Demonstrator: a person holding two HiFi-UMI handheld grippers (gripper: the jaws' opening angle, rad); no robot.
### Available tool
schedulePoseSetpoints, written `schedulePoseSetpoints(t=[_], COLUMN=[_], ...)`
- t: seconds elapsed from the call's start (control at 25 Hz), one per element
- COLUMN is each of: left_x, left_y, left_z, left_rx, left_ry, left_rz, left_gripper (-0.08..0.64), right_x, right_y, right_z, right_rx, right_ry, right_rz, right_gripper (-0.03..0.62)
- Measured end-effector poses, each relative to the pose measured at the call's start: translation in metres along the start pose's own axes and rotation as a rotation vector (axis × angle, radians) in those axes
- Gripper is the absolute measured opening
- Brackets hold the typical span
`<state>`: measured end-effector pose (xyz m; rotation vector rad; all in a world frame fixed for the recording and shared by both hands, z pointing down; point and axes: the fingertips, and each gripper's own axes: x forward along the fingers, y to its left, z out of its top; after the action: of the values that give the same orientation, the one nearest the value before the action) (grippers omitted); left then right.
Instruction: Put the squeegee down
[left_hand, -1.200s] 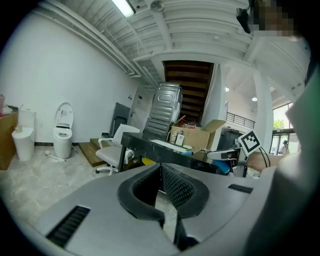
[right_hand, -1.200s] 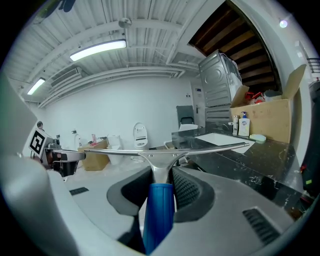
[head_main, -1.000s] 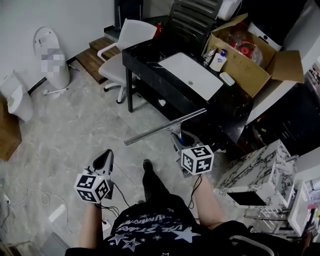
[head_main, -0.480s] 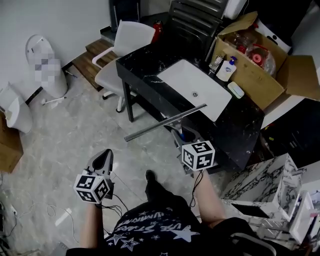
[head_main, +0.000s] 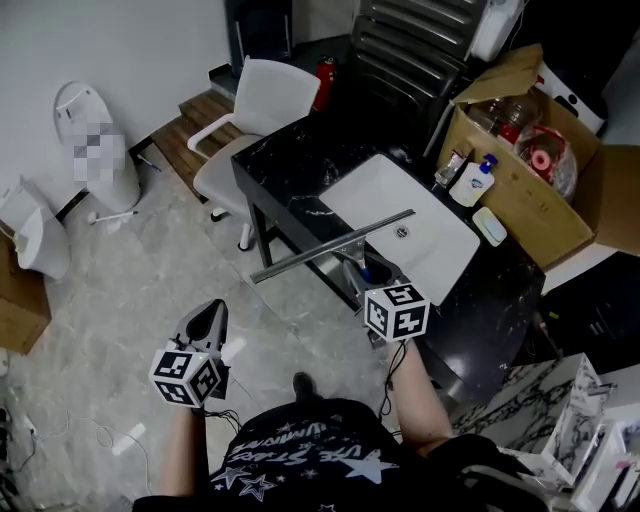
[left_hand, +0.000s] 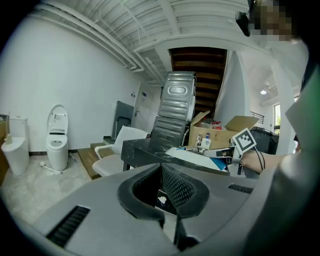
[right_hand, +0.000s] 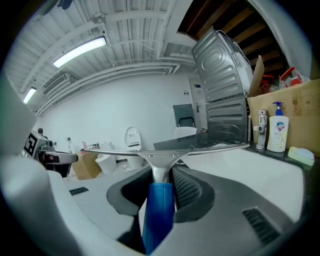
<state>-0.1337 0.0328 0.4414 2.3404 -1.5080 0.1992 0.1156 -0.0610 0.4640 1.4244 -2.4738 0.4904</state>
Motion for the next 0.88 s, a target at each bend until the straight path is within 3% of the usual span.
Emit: schedulePoseSetpoints(t=[0.28, 0.88], left_x=[0.057, 0.131], left_y=[0.017, 0.047], left_z=[0.025, 0.049], left_rx=[0.0, 0.024], left_ry=[-0.016, 0.002], left_rz=[0.019, -0.046], left_gripper=[0.021, 0.021], right_x=[0.042, 0.088], right_y=[-0.036, -0.076], right_z=[0.018, 0.033], right_rx=[0.002, 0.045], right_ry=[0.005, -0.002], right_rz=[0.008, -0.062], right_gripper=[0.137, 0.137])
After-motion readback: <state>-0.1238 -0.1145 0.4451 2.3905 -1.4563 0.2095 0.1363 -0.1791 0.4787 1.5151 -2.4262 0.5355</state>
